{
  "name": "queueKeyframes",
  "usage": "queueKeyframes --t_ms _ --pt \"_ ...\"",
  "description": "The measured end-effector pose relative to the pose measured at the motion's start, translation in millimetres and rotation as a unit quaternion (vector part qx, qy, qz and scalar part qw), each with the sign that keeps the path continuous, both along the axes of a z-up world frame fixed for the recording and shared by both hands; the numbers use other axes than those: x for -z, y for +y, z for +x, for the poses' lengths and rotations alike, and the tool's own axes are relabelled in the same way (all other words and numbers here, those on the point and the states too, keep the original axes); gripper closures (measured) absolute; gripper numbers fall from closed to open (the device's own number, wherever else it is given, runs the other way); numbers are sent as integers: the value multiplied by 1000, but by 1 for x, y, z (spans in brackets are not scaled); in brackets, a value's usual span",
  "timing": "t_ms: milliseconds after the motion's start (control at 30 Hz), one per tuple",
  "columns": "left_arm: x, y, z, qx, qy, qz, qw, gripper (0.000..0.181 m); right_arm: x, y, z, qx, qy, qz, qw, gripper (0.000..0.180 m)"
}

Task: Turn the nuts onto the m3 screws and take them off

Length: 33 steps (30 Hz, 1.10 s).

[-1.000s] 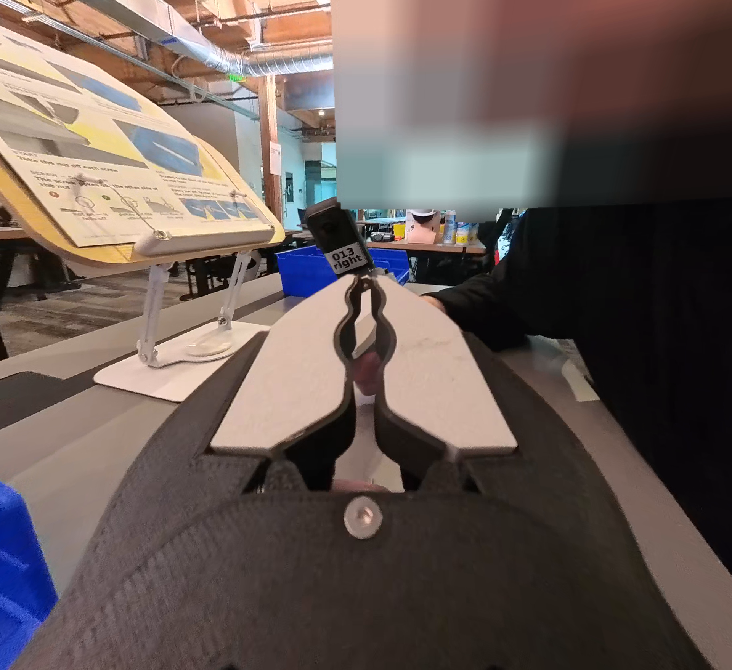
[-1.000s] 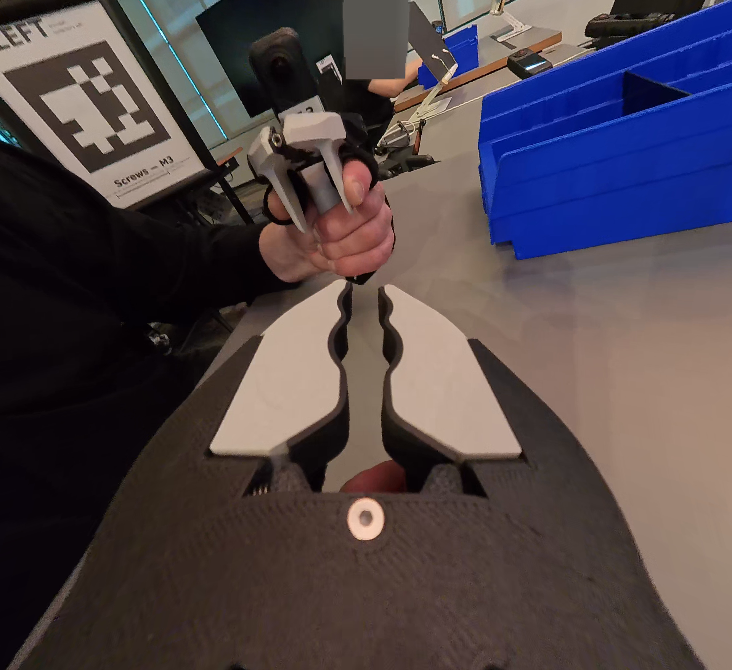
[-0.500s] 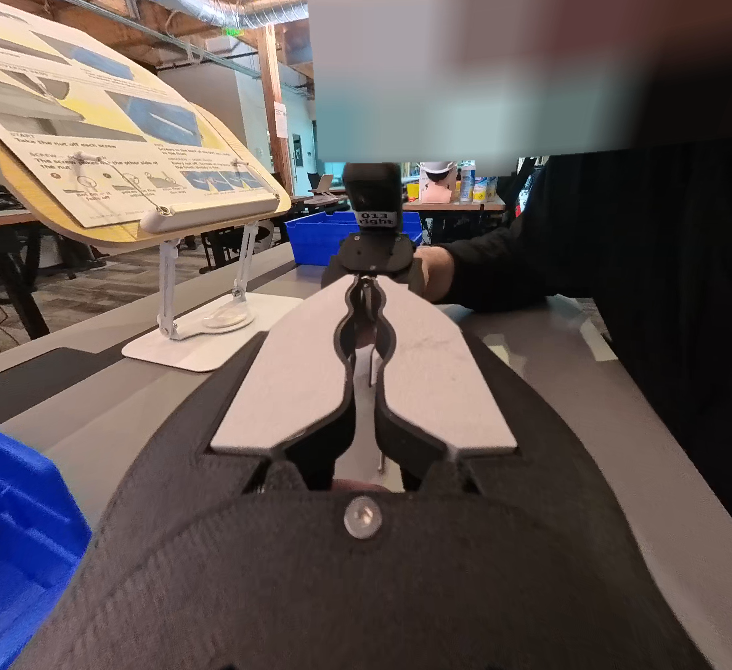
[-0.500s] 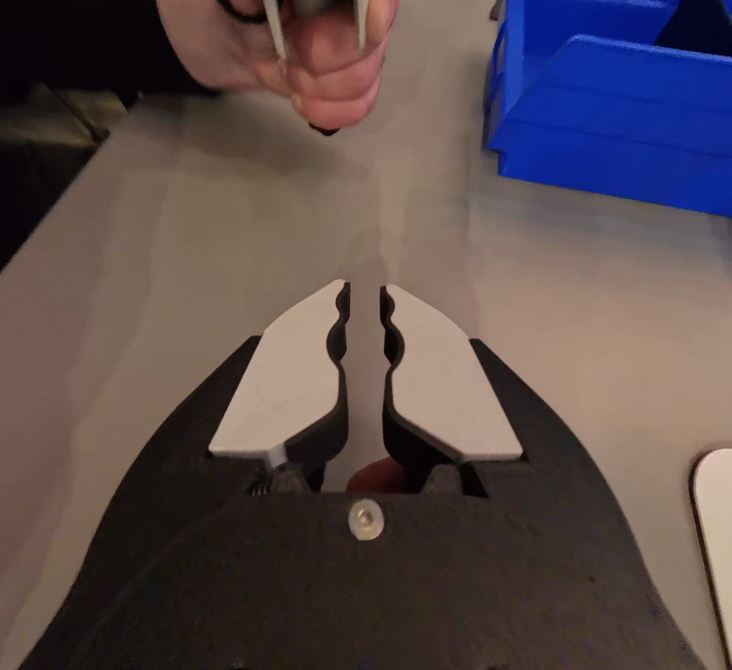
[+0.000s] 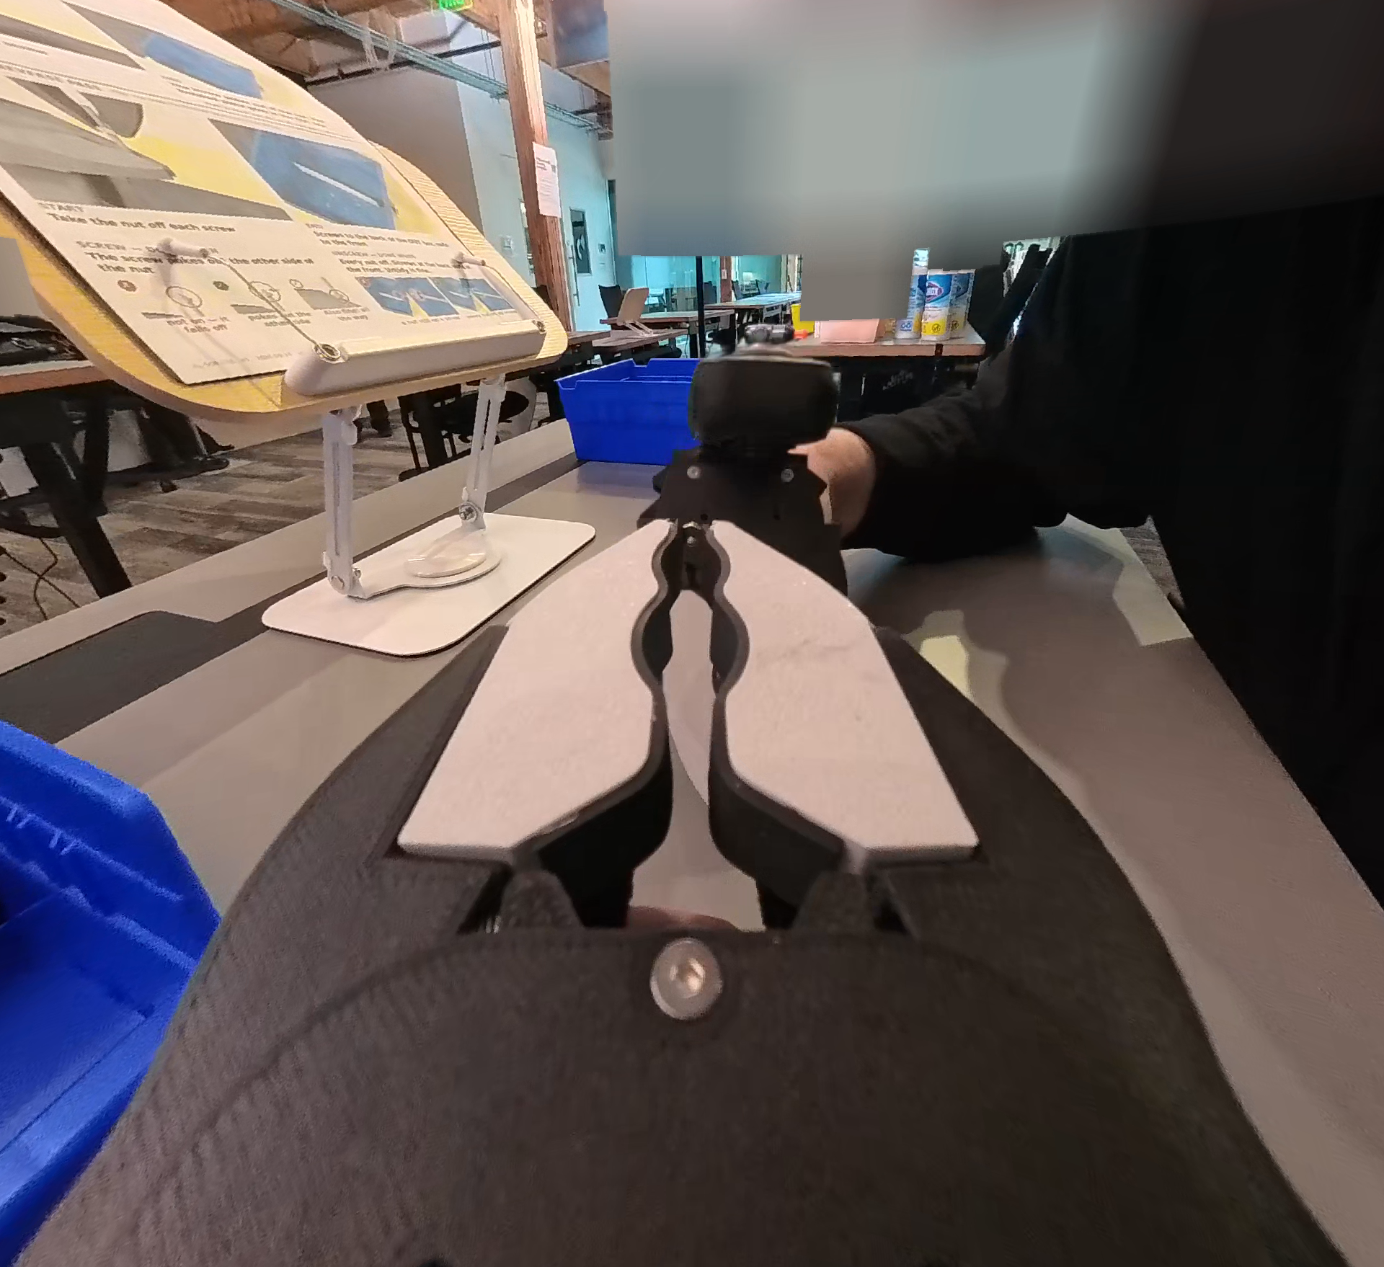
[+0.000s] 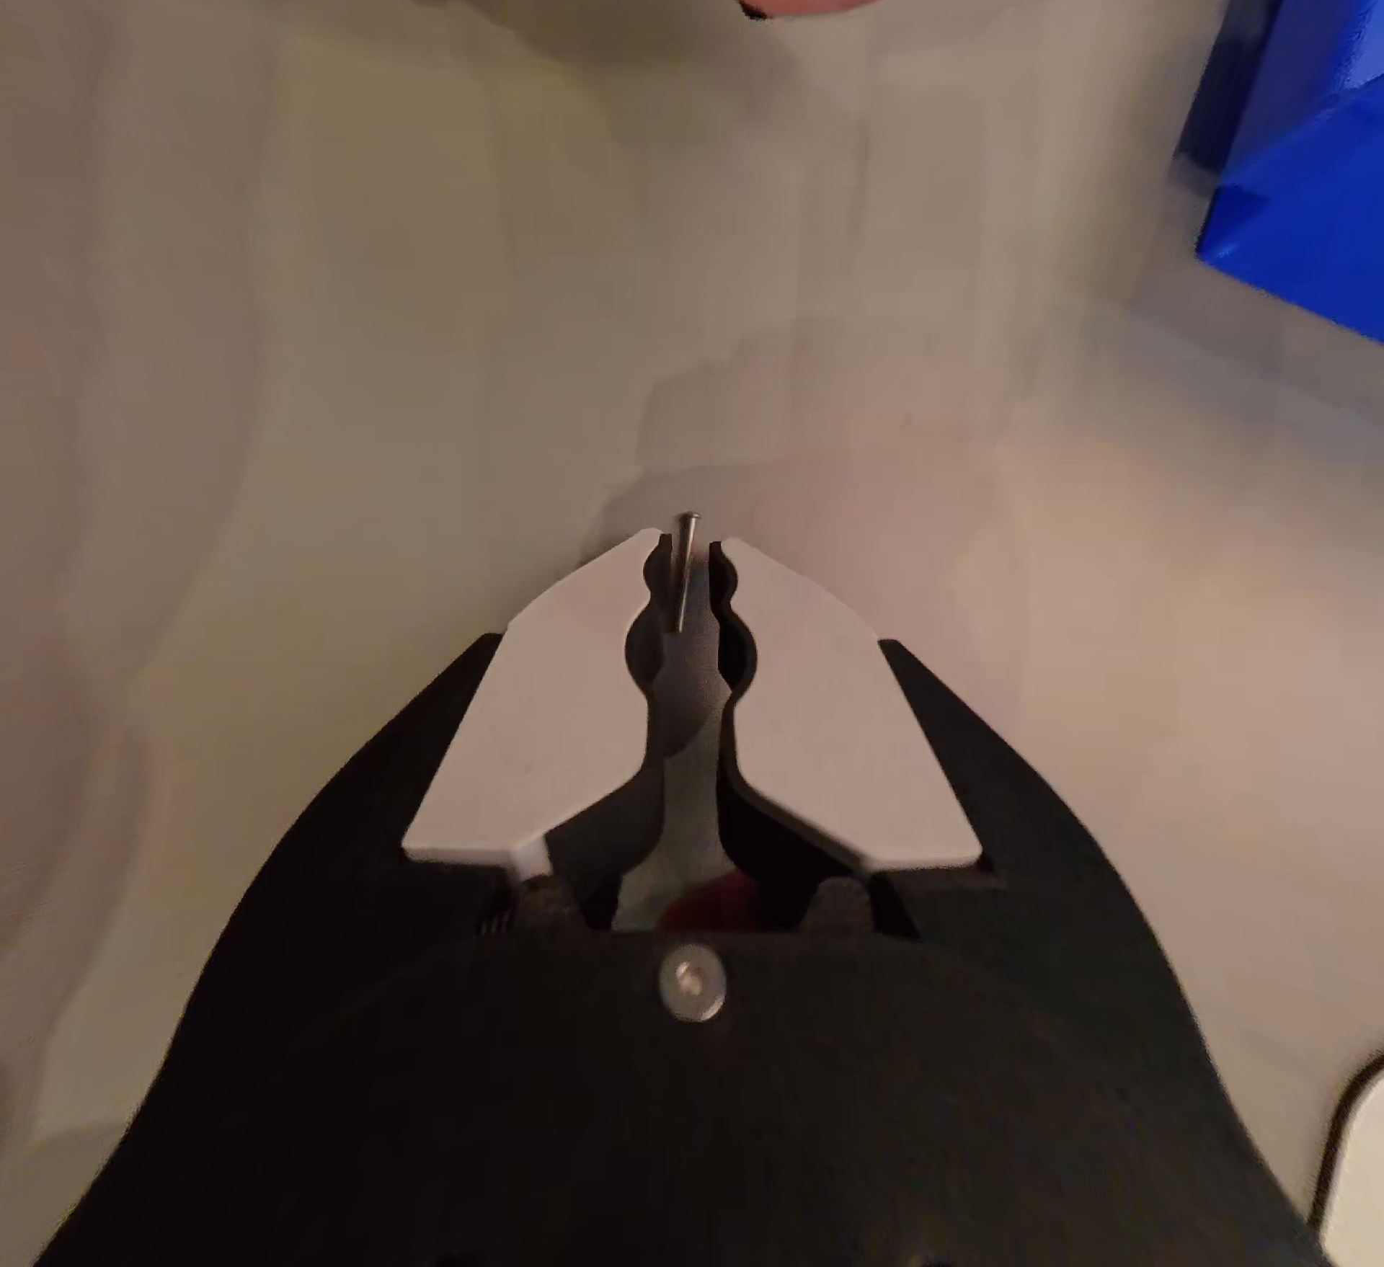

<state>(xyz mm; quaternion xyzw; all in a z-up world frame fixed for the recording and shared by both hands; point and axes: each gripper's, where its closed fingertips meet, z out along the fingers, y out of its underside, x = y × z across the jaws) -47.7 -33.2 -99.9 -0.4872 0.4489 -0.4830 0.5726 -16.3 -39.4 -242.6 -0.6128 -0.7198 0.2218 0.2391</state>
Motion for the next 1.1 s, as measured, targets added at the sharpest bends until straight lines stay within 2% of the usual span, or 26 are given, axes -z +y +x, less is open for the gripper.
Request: queueKeyframes --t_ms 233,533,733,933,1100 --pt "2 1 0 0 2 -2 1000 176 4 -1 -2 -4 -12 -5 1000 177" --pt "1 3 -3 -4 -3 -6 1000 177 2 3 -2 11 12 -2 1000 178" --pt "2 6 -4 -3 -8 -14 1000 176 -19 4 -4 31 89 -37 995 178" --pt "-1 6 -4 1 -20 -22 1000 177 -61 7 -6 47 199 -72 976 178" --pt "0 5 -3 3 -22 -26 999 177 -72 9 -4 55 221 -82 970 178"
